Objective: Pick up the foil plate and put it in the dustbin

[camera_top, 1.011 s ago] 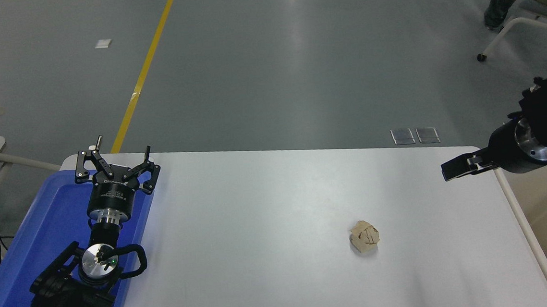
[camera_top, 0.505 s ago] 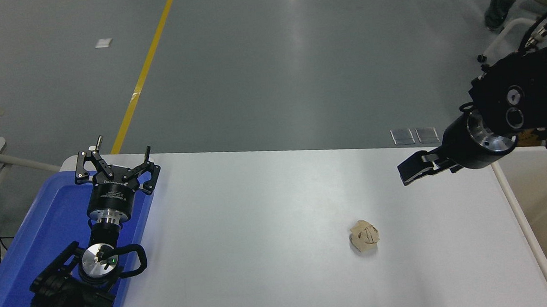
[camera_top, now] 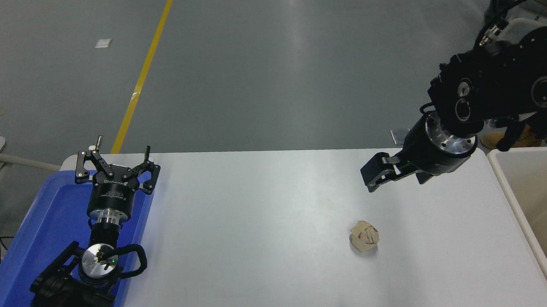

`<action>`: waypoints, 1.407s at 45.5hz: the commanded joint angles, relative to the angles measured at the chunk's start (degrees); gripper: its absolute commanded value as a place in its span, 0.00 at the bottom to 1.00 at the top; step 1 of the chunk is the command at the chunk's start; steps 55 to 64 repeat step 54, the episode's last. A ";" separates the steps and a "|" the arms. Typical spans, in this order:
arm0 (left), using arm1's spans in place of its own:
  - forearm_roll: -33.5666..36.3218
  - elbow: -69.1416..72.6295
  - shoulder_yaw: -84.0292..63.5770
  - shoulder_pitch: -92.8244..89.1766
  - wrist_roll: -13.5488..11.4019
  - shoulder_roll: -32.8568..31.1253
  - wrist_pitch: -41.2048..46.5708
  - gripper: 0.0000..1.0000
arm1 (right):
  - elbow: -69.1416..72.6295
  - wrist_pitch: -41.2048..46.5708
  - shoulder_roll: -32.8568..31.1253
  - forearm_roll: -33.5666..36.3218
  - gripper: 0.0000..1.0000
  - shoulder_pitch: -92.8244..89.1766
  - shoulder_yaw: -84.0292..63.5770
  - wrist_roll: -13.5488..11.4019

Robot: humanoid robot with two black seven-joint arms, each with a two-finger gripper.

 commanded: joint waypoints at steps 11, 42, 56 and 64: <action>0.00 0.00 0.00 0.00 0.00 0.00 0.00 1.00 | 3.53 7.24 1.59 2.74 1.00 6.34 -3.47 -0.94; 0.00 0.00 0.00 0.00 0.00 0.00 0.00 1.00 | 4.41 15.06 -0.87 2.92 1.00 12.94 -3.82 -0.93; 0.00 0.00 -0.09 0.00 0.00 0.00 0.09 1.00 | 5.29 15.24 -1.22 2.92 1.00 13.82 -3.91 -0.93; 0.00 0.00 -0.09 0.00 0.00 0.00 0.09 1.00 | 5.29 15.24 -1.22 2.92 1.00 13.82 -3.91 -0.93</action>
